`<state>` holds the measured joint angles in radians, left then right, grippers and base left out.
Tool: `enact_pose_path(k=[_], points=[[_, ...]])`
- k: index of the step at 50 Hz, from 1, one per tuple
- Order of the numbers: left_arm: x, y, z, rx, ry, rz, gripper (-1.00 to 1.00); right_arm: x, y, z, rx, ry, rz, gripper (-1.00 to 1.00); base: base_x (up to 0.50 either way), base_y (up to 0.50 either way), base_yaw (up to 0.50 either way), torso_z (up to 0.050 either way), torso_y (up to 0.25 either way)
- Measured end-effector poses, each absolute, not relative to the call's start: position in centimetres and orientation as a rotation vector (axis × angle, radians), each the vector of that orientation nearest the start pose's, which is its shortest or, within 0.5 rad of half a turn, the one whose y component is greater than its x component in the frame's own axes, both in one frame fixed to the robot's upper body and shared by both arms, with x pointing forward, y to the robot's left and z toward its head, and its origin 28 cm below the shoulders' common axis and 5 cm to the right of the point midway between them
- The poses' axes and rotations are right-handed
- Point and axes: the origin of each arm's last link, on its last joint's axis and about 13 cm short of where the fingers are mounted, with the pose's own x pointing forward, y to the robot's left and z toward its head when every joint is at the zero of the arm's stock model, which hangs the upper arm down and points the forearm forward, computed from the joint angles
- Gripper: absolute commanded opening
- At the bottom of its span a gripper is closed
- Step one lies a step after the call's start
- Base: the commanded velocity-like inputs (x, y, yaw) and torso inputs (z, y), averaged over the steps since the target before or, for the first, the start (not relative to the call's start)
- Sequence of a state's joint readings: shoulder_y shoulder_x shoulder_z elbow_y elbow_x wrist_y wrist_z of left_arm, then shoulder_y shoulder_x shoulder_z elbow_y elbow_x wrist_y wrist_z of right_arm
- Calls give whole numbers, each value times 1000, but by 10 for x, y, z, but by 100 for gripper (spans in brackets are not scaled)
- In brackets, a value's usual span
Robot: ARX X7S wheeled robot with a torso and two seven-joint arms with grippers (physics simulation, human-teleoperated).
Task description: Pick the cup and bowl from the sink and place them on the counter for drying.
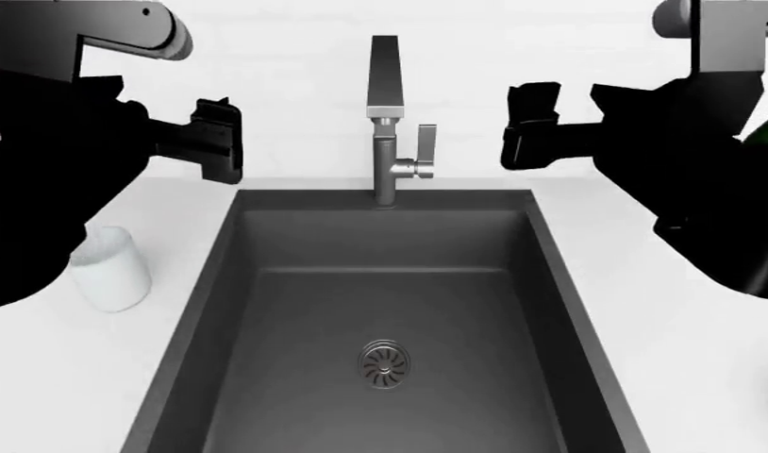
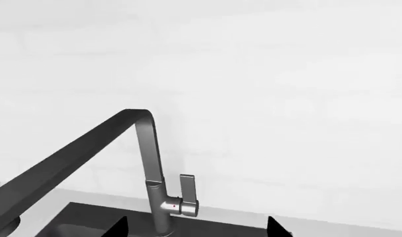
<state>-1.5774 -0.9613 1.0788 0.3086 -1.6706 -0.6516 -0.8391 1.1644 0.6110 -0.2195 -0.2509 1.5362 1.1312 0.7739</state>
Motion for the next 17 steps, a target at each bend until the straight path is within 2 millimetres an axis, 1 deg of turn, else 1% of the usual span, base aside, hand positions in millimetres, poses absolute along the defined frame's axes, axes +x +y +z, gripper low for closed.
enact_pose_path(k=[17], points=[[256,244,337,219,19,-114,100,262,-132,330,32,3,226,100,0,0,0,0,0]])
